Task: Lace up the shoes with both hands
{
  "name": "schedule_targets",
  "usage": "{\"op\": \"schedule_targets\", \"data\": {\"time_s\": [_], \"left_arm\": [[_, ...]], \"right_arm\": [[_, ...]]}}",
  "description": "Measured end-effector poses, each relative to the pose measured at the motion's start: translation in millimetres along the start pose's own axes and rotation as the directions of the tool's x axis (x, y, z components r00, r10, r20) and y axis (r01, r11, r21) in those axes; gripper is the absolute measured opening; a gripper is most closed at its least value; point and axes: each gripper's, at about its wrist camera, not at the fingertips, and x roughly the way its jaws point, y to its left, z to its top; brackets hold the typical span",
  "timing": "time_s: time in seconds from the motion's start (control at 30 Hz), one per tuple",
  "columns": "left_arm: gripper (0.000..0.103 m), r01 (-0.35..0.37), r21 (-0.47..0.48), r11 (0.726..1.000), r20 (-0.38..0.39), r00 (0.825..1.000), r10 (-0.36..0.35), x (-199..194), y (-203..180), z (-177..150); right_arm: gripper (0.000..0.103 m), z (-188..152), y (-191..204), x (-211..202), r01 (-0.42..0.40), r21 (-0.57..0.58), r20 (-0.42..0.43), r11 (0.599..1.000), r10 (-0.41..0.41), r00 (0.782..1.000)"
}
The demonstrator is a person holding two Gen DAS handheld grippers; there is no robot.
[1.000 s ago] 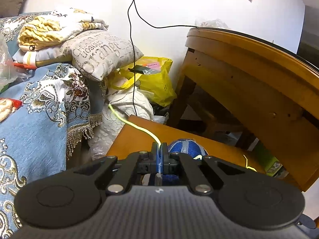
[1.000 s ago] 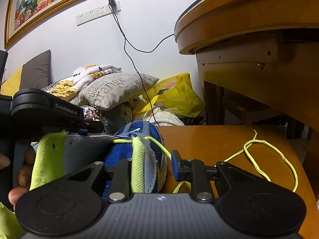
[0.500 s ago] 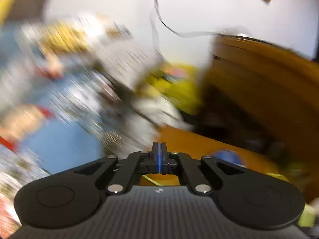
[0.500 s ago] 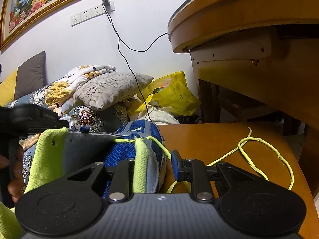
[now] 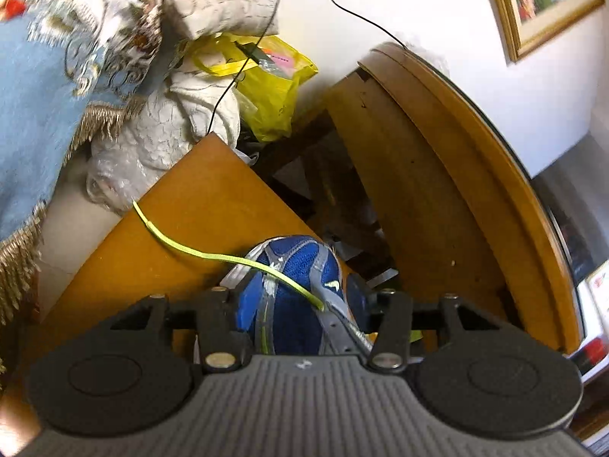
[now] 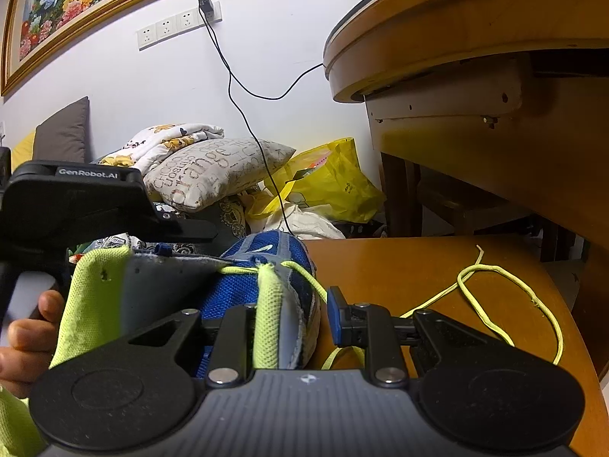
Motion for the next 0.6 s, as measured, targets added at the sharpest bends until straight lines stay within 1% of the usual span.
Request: {"op": "schedule_targets", "data": {"time_s": [0.07,0.1,0.13,0.17,0.2,0.23,0.33,0.37,0.4,0.43,0.47,0.5,0.57,0.6], "left_arm": [[0.048,0.020,-0.023,1.000,0.004,1.000,-0.020,3,4,1],[0.041,0.022,-0.019,1.000,0.005,1.000,-0.022,4,4,1],[0.034,0.010,-0.008,1.000,0.009,1.000,-0.009,6,3,1],[0.020,-0.013,0.006,1.000,0.014,1.000,0.012,7,2,-1],[0.014,-0.030,0.020,0.999,0.022,0.999,0.030,8,1,-2],[0.014,-0.044,0.032,0.999,0.029,0.999,0.043,8,0,-3],[0.012,-0.048,0.046,0.998,0.049,0.998,0.046,7,-1,-5],[0.010,-0.051,0.051,0.997,0.056,0.997,0.048,6,-2,-6],[0.004,-0.053,0.056,0.997,0.063,0.997,0.050,5,-2,-6],[0.001,-0.054,0.063,0.997,0.072,0.996,0.049,4,-3,-7],[0.001,-0.058,0.072,0.996,0.084,0.995,0.052,3,-4,-7],[0.001,-0.078,0.093,0.993,0.103,0.992,0.069,2,-7,-7],[0.001,-0.134,0.160,0.978,0.146,0.983,0.111,0,-15,-9],[0.001,-0.186,0.194,0.963,0.188,0.971,0.150,-2,-20,-11]], "right_arm": [[0.025,0,1,0,-0.001,-0.001,0.001,1.000,0.001,1.000],[0.025,0,1,0,-0.001,-0.003,0.003,1.000,0.001,1.000],[0.025,0,2,-1,-0.001,-0.005,0.005,1.000,0.001,1.000],[0.025,0,2,-1,0.000,-0.005,0.005,1.000,0.000,1.000],[0.025,0,2,-1,0.001,-0.004,0.005,1.000,-0.001,1.000],[0.025,0,2,-1,0.001,-0.004,0.006,1.000,-0.001,1.000],[0.025,-1,2,-2,0.001,-0.005,0.006,1.000,-0.001,1.000],[0.025,0,2,-2,0.002,-0.005,0.006,1.000,-0.002,1.000],[0.025,0,2,-2,0.001,-0.005,0.006,1.000,-0.001,1.000],[0.025,-1,2,-2,0.002,-0.005,0.007,1.000,-0.002,1.000],[0.025,-1,2,-2,0.003,-0.004,0.007,1.000,-0.003,1.000],[0.025,0,2,-1,0.003,-0.004,0.006,1.000,-0.003,1.000],[0.025,0,2,-1,0.001,-0.003,0.004,1.000,-0.001,1.000],[0.025,0,2,-1,-0.001,-0.004,0.004,1.000,0.001,1.000]]}}
